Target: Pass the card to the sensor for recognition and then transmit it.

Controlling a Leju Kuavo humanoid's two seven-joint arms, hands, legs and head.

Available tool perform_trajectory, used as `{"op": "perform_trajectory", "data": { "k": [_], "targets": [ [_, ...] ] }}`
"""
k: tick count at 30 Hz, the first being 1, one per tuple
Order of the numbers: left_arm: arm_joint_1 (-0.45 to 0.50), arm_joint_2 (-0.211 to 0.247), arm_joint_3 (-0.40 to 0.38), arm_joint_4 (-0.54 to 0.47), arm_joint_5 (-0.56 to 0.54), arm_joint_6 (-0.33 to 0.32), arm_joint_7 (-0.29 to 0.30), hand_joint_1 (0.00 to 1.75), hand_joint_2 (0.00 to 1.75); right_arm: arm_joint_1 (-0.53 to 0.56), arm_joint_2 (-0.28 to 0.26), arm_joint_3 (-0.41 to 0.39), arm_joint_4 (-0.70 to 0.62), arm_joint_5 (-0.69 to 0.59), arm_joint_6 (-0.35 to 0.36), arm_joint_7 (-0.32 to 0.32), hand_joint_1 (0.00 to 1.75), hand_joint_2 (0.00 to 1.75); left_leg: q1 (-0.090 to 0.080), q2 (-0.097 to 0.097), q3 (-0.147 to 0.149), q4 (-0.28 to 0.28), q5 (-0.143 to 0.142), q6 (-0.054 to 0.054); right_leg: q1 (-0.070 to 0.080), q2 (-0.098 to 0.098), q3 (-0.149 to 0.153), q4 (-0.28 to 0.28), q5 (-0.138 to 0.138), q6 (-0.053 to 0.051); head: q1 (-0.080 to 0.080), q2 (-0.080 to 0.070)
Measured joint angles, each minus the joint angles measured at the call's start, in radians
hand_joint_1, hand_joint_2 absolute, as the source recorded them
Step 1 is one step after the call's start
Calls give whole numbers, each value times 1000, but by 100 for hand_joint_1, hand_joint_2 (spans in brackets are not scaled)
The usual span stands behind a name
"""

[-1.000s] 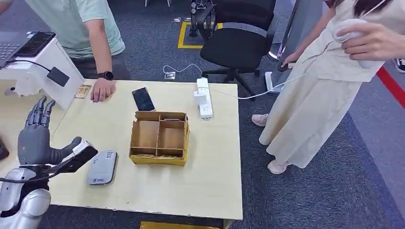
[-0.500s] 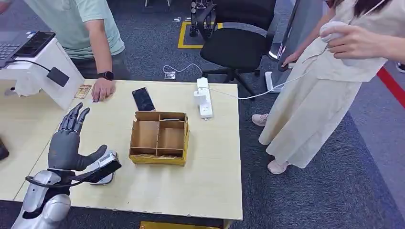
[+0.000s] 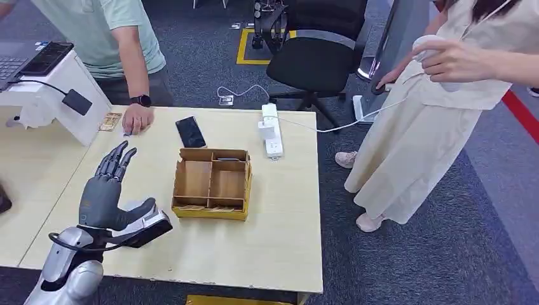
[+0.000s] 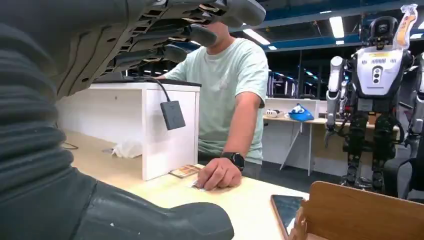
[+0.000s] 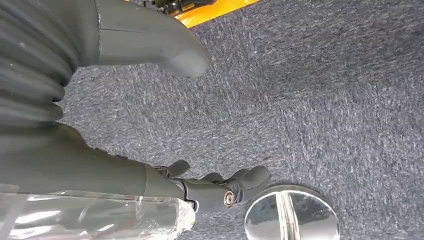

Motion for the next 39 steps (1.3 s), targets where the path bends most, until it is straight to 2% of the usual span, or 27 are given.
{"op": "perform_trajectory", "data": {
  "k": [8,18,22,31,39],
  "targets": [
    [-27,-18,-45,31,42,-55,0,0,175,0,0,5,1,0,-1,0,0,175,0,0,0,0,0,0,0,0,0,0,0,0,0,0],
    [-66,-5,-76,95,45,-65,-4,0,175,-1,-2,19,2,0,-2,2,0,175,0,0,0,0,0,0,0,0,0,0,0,0,0,0],
    [-27,10,-76,99,47,-64,-6,0,175,0,-3,19,3,-11,-5,1,0,175,0,0,0,0,0,0,0,0,0,0,0,0,0,0],
    [36,13,-73,100,54,-45,-24,0,175,-5,-10,19,3,-23,-6,-2,0,175,0,0,-1,0,0,0,0,0,0,0,0,0,0,0],
    [112,19,0,63,119,-20,-49,0,175,5,-19,19,2,-37,-9,-10,0,175,0,0,-1,0,-1,0,0,0,0,0,-1,0,0,0]
  ]
}}
